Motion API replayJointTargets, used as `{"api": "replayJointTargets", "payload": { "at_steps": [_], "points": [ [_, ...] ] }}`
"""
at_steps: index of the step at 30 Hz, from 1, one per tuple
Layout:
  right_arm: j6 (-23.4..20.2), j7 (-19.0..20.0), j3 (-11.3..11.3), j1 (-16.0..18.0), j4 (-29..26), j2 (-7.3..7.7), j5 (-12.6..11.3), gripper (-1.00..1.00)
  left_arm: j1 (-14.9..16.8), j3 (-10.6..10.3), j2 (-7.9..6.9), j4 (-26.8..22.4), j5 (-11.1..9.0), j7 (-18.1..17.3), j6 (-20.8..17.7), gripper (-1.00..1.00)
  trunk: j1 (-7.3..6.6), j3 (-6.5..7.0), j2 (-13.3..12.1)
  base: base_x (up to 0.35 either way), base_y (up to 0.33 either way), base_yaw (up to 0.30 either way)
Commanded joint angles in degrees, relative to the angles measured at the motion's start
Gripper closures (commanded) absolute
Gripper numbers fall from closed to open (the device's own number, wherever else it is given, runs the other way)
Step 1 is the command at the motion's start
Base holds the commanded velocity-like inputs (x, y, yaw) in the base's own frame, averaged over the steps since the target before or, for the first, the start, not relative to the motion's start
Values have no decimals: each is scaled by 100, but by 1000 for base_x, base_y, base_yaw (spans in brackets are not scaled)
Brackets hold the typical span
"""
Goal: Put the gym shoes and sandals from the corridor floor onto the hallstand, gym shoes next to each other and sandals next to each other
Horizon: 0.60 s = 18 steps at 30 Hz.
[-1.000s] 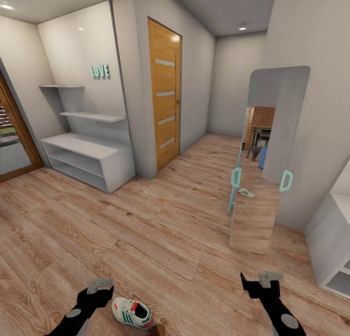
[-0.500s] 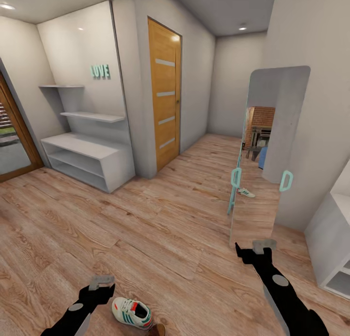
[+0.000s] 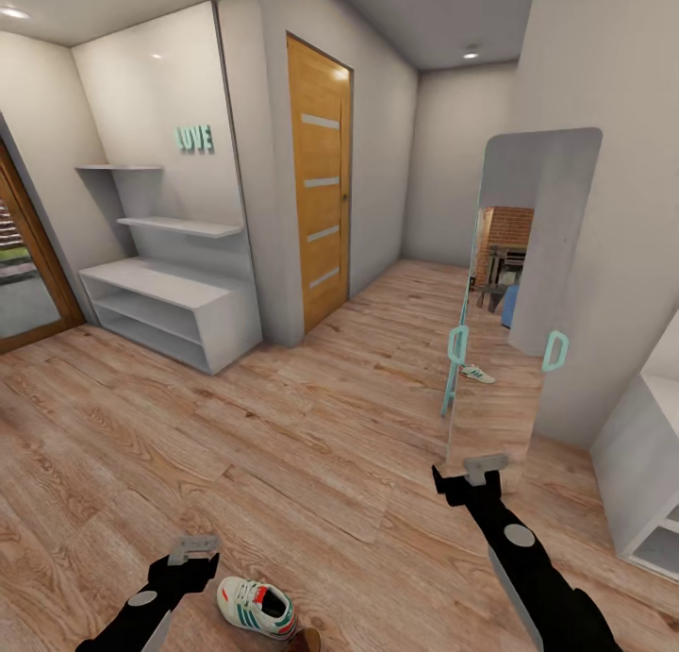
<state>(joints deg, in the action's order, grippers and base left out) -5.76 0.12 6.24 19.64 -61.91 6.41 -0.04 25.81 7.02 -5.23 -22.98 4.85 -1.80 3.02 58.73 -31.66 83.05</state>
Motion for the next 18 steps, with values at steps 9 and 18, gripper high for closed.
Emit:
{"api": "replayJointTargets", "payload": {
  "at_steps": [9, 18],
  "points": [
    [-23, -15, 91, 3, 8, -30, -22, -100, 11, 29, 26, -3, 79, -22, 15, -100, 0, -5, 3, 0, 0, 0],
    [-29, -29, 97, 3, -30, -40, -35, -100, 26, 28, 61, 4, 173, -22, 15, -100, 66, -59, 123, 0, 0, 0]
  ]
}}
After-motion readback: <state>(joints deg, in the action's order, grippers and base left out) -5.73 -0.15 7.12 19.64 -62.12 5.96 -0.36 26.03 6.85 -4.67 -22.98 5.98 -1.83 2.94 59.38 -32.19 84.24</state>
